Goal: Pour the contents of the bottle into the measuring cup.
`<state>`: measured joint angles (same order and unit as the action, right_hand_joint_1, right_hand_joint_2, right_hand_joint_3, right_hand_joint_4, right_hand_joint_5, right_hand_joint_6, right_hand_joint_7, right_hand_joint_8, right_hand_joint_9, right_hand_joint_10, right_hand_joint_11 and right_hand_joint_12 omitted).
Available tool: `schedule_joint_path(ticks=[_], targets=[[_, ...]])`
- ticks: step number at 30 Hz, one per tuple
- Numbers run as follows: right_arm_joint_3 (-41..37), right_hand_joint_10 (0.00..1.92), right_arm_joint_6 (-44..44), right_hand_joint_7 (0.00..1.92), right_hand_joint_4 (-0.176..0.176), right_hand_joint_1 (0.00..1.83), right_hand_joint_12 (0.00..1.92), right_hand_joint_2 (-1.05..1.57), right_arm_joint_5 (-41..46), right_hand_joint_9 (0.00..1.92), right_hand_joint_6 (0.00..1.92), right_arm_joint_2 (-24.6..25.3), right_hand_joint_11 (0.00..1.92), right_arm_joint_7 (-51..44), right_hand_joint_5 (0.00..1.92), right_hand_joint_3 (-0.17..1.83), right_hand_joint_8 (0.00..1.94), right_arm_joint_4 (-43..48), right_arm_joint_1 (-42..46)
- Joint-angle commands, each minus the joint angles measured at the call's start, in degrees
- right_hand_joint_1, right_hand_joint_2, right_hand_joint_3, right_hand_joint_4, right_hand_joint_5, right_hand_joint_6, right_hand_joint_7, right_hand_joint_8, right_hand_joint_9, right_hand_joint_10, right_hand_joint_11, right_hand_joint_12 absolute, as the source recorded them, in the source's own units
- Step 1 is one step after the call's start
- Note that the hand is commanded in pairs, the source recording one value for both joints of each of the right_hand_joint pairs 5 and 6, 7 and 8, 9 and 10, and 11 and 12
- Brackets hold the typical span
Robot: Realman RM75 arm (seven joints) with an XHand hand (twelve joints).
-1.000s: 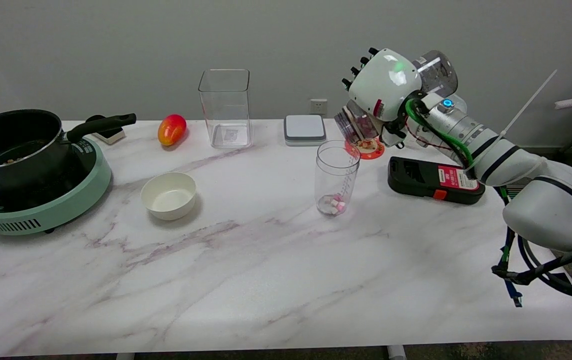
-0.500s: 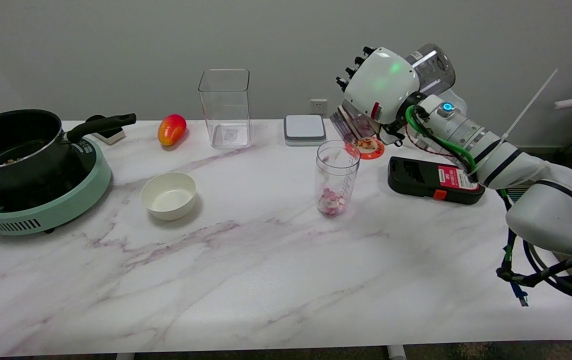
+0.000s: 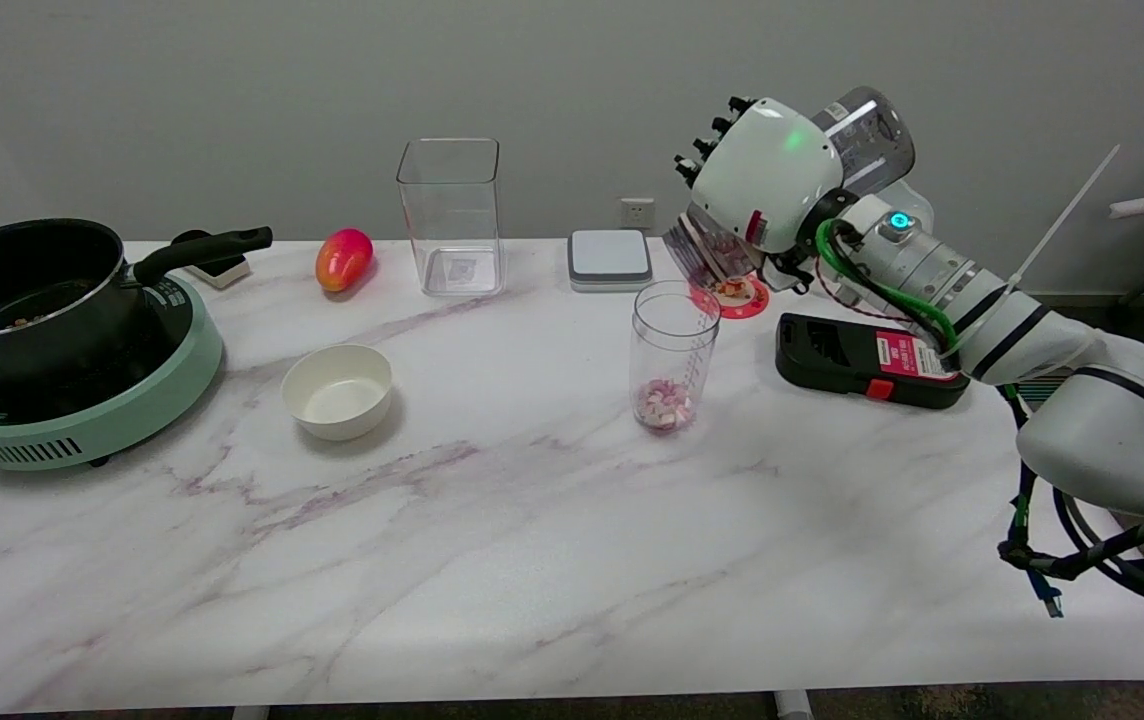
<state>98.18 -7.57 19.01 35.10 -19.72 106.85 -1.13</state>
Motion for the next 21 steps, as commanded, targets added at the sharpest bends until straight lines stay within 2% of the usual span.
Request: schedule_joint_path(ticks=[1,21], targets=[[-1.3,1.47,1.0,1.61,0.0,1.36,1.25,1.08,0.1,1.47,1.64,-0.1,1.25,-0.6,1.64,0.54,1.61,-0.3,0.8],[-1.0,1.47,1.2,1.62,0.0,1.33,1.26,1.16,-5.2,1.47,1.67,0.0,1.26,-0.6,1.67,0.49,1.62,-0.5,1.0]])
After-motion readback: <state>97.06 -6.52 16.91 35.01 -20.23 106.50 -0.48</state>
